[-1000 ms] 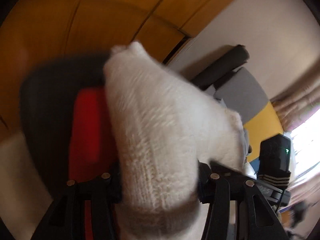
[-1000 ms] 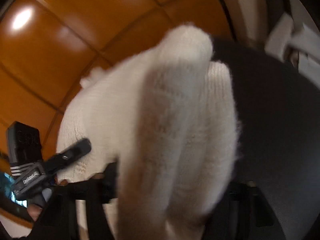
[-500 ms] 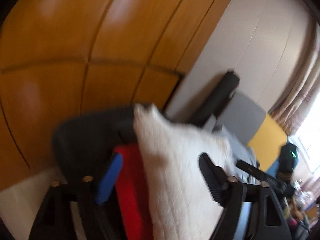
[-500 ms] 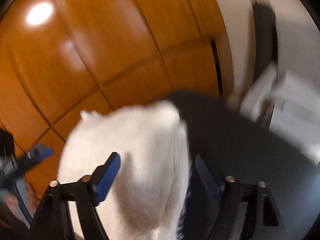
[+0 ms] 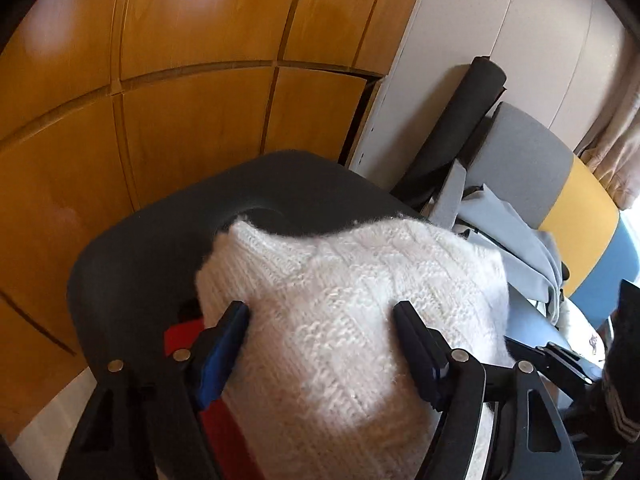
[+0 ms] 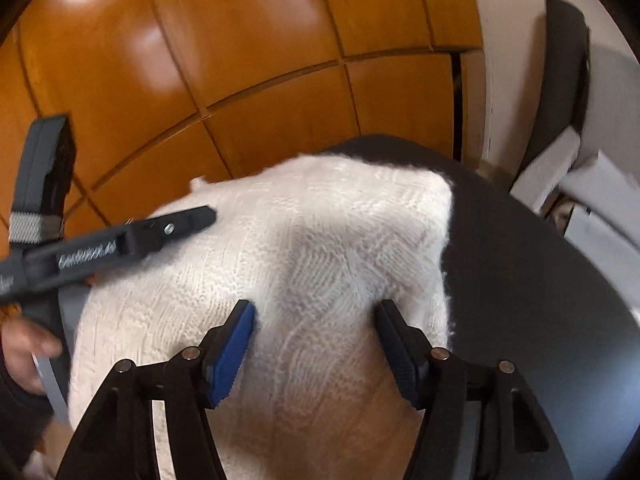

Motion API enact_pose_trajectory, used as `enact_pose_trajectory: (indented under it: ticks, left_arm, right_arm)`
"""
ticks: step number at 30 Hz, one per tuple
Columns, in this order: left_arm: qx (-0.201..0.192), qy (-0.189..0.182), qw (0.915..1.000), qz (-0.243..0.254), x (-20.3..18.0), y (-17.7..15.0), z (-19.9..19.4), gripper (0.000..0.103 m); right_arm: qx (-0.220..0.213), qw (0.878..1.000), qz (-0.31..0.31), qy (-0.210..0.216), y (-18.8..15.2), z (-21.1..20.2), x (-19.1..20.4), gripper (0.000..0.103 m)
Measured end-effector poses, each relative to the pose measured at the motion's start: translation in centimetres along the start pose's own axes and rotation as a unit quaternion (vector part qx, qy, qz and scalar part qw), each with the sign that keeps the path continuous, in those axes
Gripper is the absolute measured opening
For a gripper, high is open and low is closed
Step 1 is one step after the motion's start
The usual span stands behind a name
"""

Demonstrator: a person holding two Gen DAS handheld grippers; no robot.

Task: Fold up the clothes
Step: 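Carry the sweater with both grippers and lower it onto the red garment, then open both grippers and withdraw them from the stacked sweater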

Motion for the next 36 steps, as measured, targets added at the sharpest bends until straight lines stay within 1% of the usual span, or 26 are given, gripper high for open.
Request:
enact_pose_trajectory:
  ticks: [2, 4, 5, 6, 8, 9, 11, 12, 13, 15, 17, 19, 21, 23, 25, 26, 29, 31, 32, 34, 36]
  left_arm:
    - [-0.004, 0.013, 0.9999, 0.004, 0.2, -0.3, 0.2, 0.077]
    - [0.0, 0.019, 0.9998, 0.002, 0.3, 0.0, 0.2, 0.077]
    - [-0.003, 0.019, 0.9998, -0.001, 0.3, 0.3, -0.2, 0.077]
    - [-0.009, 0.019, 0.9998, -0.004, 0.2, 0.7, -0.7, 0.078]
    - [-0.032, 0.034, 0.9988, 0.011, -0.1, 0.8, -3.1, 0.081]
    - [-0.044, 0.048, 0.9977, 0.019, -0.1, 0.8, -4.4, 0.087]
    - [-0.068, 0.071, 0.9948, 0.027, -0.2, 0.6, -7.1, 0.09]
    - [-0.08, 0.08, 0.9933, 0.026, -0.2, 0.4, -8.5, 0.094]
    - [-0.09, 0.088, 0.9917, 0.023, -0.1, 0.1, -9.9, 0.099]
    - [-0.106, 0.103, 0.9888, 0.015, 0.0, -0.8, -12.5, 0.103]
    - [-0.111, 0.117, 0.9868, 0.006, 0.2, -2.1, -14.6, 0.103]
    - [-0.11, 0.153, 0.9821, 0.006, 0.5, -3.6, -16.6, 0.103]
    - [-0.105, 0.187, 0.9766, 0.011, 0.7, -5.2, -18.4, 0.103]
    - [-0.107, 0.178, 0.9782, 0.011, 0.3, -6.5, -19.9, 0.103]
    - [-0.121, 0.157, 0.9802, 0.009, -0.3, -7.4, -21.5, 0.103]
    - [-0.127, 0.155, 0.9797, 0.006, -0.4, -7.7, -22.3, 0.103]
    - [-0.15, 0.164, 0.975, 0.006, -0.9, -7.7, -24.3, 0.103]
    - [-0.166, 0.193, 0.9669, 0.022, -1.4, -7.7, -25.7, 0.103]
    - [-0.17, 0.198, 0.965, 0.03, -1.6, -7.6, -26.2, 0.103]
    - [-0.173, 0.195, 0.9647, 0.038, -2.1, -7.6, -26.8, 0.103]
    - [-0.173, 0.194, 0.965, 0.035, -2.3, -7.6, -27.4, 0.103]
  right_arm:
    - [-0.003, 1.0, 0.006, 0.003, 0.1, 0.2, -0.3, 0.066]
    - [-0.006, 1.0, 0.016, 0.004, 0.1, 0.2, -0.9, 0.066]
    - [-0.008, 1.0, 0.023, 0.004, 1.1, 0.1, -2.9, 0.066]
    - [-0.013, 1.0, 0.028, 0.003, 1.1, -0.7, -3.1, 0.066]
    - [-0.024, 0.999, 0.038, 0.001, 1.0, -2.5, -3.3, 0.066]
    - [-0.029, 0.999, 0.038, -0.004, 1.1, -3.7, -3.2, 0.066]
    - [-0.04, 0.998, 0.036, -0.021, 0.8, -6.4, -2.9, 0.066]
    - [-0.05, 0.998, 0.036, -0.026, 0.9, -7.0, -2.3, 0.066]
    - [-0.058, 0.997, 0.037, -0.032, 2.5, -4.4, 0.5, 0.066]
    - [-0.068, 0.996, 0.033, -0.052, 2.2, -5.5, 1.7, 0.066]
    - [-0.08, 0.993, 0.033, -0.076, 2.0, -6.6, 3.0, 0.066]
    - [-0.088, 0.991, 0.037, -0.09, 2.8, -7.0, 4.4, 0.066]
    - [-0.081, 0.99, 0.035, -0.112, 2.2, -7.5, 5.3, 0.067]
    - [-0.068, 0.99, 0.032, -0.12, 1.0, -8.3, 5.8, 0.067]
    - [-0.06, 0.992, 0.025, -0.109, 0.1, -8.8, 6.8, 0.067]
    - [-0.056, 0.993, 0.021, -0.106, -0.4, -9.1, 7.2, 0.067]
    - [-0.059, 0.993, 0.002, -0.104, -0.9, -9.5, 8.2, 0.067]
    - [-0.064, 0.992, -0.008, -0.104, -1.1, -9.6, 8.7, 0.067]
    - [-0.068, 0.992, -0.014, -0.103, -1.1, -9.9, 8.9, 0.067]
    - [-0.073, 0.992, -0.024, -0.098, -1.3, -10.5, 9.3, 0.067]
    - [-0.075, 0.992, -0.033, -0.092, -1.7, -11.2, 9.6, 0.067]
Point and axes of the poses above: each gripper's, at about its wrist camera, not at the fingertips, and z roughly the way its jaws point, x to its left, y to its top, the point moved 8 cm from there along z, roughly the way its jaws point, and after that the axes turned 9 degrees about z, right-handed, at the moved point
